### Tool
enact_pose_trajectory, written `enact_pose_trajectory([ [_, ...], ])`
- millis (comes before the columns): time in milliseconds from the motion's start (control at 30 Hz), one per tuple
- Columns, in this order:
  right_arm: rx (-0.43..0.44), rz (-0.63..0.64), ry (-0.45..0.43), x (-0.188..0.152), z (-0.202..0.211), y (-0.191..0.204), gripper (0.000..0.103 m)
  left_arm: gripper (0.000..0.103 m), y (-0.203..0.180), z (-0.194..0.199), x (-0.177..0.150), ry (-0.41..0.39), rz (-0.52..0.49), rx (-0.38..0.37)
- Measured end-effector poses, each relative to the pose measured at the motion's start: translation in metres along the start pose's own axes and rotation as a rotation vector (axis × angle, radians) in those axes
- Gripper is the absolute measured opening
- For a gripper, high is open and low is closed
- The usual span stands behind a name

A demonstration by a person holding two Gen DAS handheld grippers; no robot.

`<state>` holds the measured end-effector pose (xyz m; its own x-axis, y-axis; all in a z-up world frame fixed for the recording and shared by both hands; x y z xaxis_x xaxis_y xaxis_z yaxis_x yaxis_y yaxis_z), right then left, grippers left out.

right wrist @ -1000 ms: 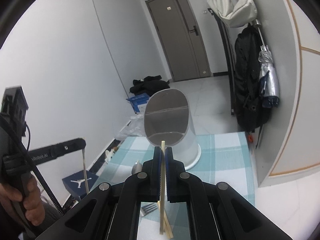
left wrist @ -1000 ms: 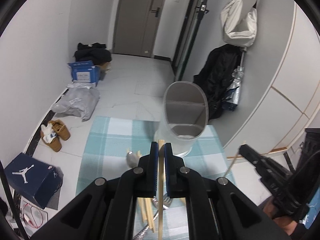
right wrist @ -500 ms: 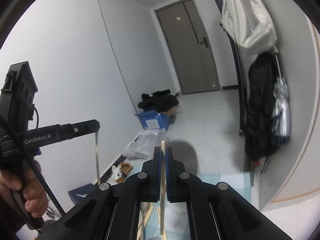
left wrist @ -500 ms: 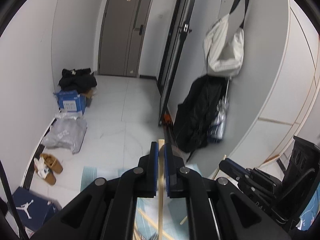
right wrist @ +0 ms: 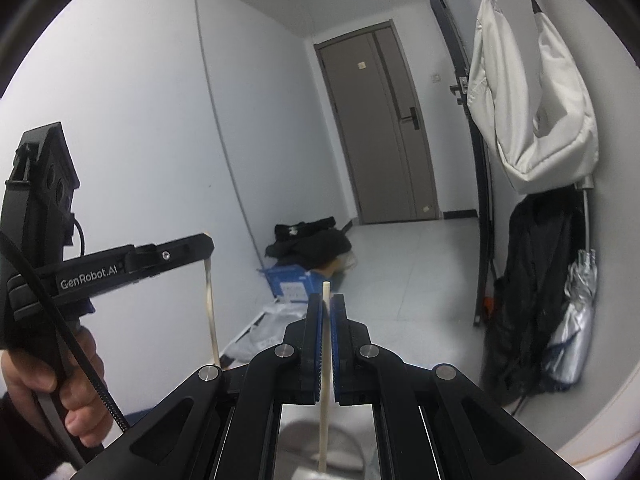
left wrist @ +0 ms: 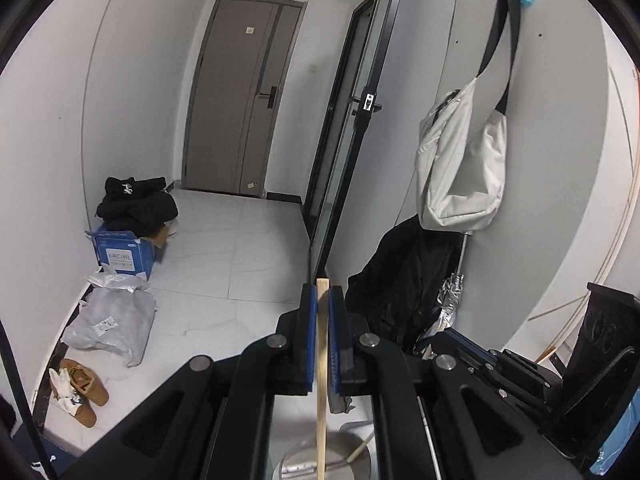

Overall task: Organize utensils
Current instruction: 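Raise both held chopsticks up toward the white utensil holder, then open both tools to drop the chopsticks into the white holder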

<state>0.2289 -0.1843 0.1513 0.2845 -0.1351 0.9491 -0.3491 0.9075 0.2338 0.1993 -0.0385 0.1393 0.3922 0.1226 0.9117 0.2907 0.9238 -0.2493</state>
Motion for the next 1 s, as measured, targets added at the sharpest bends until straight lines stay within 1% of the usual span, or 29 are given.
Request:
enact_pose_trajectory([
  [67, -0.003, -0.004, 0.004, 0.000, -0.010, -0.004, 0.003, 0.003, 0.003, -0.011, -0.003, 0.001, 0.018, -0.017],
  [200, -0.007, -0.008, 0.023, -0.010, -0.027, -0.011, 0.003, 0.003, 0.012, -0.026, -0.017, -0.020, 0.030, -0.012],
  [333, -0.006, -0.008, 0.047, -0.026, -0.034, -0.017, 0.003, 0.003, 0.015, -0.028, -0.032, -0.064, 0.018, -0.014],
  [400, 0.002, -0.010, 0.052, -0.032, -0.036, -0.017, 0.003, 0.003, 0.016, -0.025, -0.043, -0.084, 0.012, -0.029],
  [533, 0.005, 0.011, 0.056, -0.047, -0.035, -0.017, 0.003, 0.003, 0.020, -0.031, -0.047, -0.109, 0.004, -0.044],
  [600, 0.007, 0.021, 0.067, -0.055, -0.035, -0.014, 0.003, 0.003, 0.017, -0.033, -0.053, -0.096, -0.009, -0.054],
  [633, 0.009, 0.033, 0.072, -0.059, -0.035, -0.012, 0.003, 0.003, 0.015, -0.034, -0.057, -0.094, -0.027, -0.048],
  [767, 0.028, 0.054, 0.087, -0.072, -0.036, -0.008, 0.003, 0.003, 0.003, -0.034, -0.063, -0.073, -0.104, -0.064],
  [900, 0.038, 0.067, 0.118, -0.085, -0.036, -0.003, 0.003, 0.003, -0.004, -0.031, -0.067, -0.018, -0.155, -0.094],
  [933, 0.032, 0.067, 0.125, -0.089, -0.036, -0.003, 0.003, 0.003, -0.004, -0.031, -0.068, -0.003, -0.155, -0.096],
  [1000, 0.034, 0.041, 0.143, -0.096, -0.037, -0.007, 0.003, 0.003, -0.002, -0.033, -0.069, 0.039, -0.123, -0.131],
])
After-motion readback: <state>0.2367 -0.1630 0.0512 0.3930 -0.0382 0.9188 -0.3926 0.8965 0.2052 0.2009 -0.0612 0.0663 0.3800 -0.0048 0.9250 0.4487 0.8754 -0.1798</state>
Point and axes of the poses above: each gripper's, at about its wrist camera, not at the fingertips, and z roughly against the way its jaws point, y to its left, x to its top, the point moved 3 cm from there along -z, roughly the way its jaws point, and after that the axes turned 6 degrees about -y, right-handed, at the moved point
